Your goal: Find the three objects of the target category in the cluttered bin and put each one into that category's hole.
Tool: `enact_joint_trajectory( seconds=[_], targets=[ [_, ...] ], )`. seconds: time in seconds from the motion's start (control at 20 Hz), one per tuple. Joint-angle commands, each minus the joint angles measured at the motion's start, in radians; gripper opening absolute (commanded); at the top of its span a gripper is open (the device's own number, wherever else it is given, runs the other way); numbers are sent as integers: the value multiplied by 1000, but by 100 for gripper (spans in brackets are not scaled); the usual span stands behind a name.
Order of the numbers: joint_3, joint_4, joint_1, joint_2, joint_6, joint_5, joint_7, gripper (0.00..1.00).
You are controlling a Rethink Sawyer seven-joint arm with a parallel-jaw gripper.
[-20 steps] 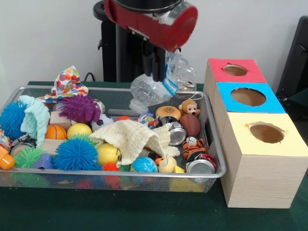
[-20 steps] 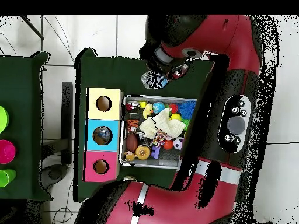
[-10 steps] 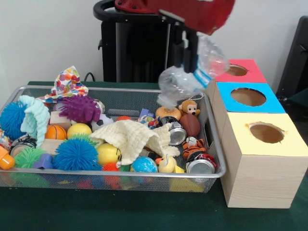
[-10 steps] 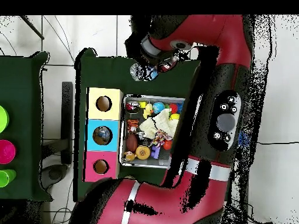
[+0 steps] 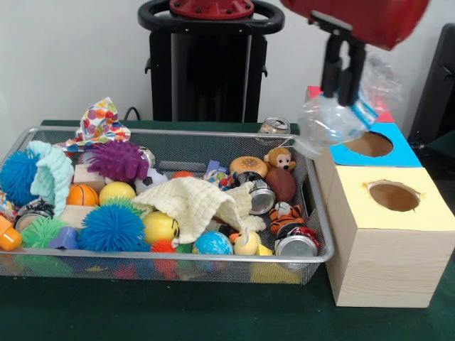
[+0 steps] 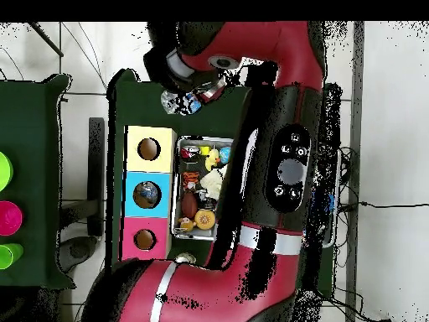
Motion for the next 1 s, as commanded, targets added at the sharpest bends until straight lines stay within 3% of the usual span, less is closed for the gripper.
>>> enact_joint_trajectory(
  seconds=[0.05,0.35,0.9,1.0],
  targets=[
    [19,129,24,17,-37,10,312,0],
    [33,207,39,-6,-102,5,325,0],
    [39,437,78,-98,-244,24,332,0],
    [33,427,75,-99,-234,28,334,0]
  ],
)
